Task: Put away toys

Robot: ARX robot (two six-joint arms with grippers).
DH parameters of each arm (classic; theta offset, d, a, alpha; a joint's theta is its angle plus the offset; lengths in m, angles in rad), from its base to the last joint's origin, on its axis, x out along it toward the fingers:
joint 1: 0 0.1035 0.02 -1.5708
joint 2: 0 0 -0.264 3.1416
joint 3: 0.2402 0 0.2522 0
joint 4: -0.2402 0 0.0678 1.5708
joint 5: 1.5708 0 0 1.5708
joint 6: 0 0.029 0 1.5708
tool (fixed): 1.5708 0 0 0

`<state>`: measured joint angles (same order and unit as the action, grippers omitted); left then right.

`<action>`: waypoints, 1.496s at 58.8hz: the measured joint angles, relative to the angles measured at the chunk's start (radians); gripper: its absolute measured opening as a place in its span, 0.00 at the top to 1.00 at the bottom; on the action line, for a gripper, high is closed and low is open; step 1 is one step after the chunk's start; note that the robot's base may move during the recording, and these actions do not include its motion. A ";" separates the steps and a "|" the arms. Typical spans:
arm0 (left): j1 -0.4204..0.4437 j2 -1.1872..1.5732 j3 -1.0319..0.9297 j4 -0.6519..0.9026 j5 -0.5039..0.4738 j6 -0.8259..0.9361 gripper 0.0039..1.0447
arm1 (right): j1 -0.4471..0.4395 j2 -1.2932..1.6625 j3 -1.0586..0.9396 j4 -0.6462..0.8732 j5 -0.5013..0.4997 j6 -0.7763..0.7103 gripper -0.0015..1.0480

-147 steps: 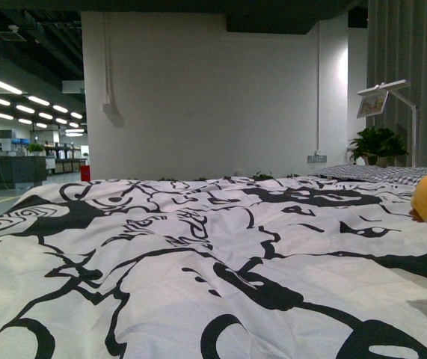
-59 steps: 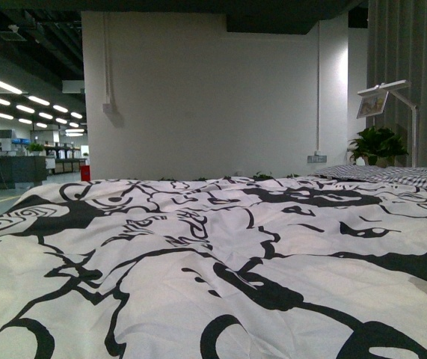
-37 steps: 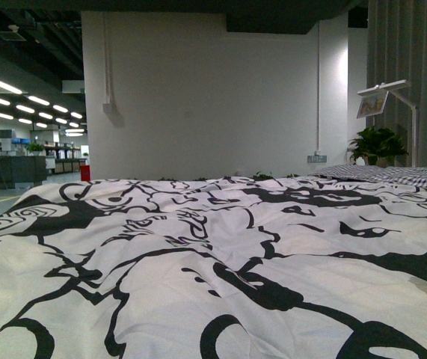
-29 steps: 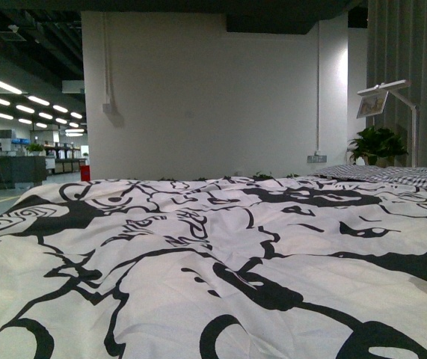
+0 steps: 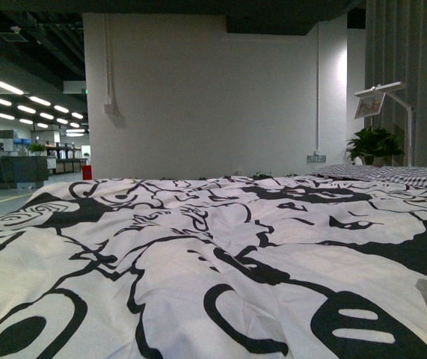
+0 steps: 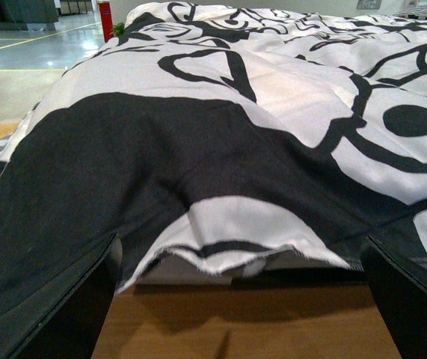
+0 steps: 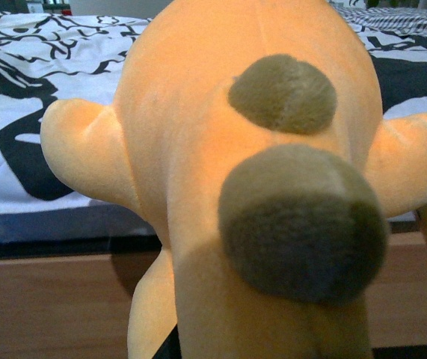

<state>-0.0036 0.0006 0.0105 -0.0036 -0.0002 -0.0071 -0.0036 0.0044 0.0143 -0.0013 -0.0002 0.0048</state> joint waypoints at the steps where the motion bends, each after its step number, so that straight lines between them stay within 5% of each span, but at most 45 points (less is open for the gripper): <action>1: 0.000 0.000 0.000 0.000 0.000 0.000 0.06 | 0.000 0.000 0.000 0.000 0.000 0.000 0.93; 88: 0.002 0.000 0.000 0.000 0.000 0.001 0.06 | 0.004 0.002 0.000 -0.001 0.001 0.000 0.93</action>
<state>-0.0021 0.0006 0.0105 -0.0036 0.0002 -0.0063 0.0002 0.0067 0.0143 -0.0025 0.0006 0.0048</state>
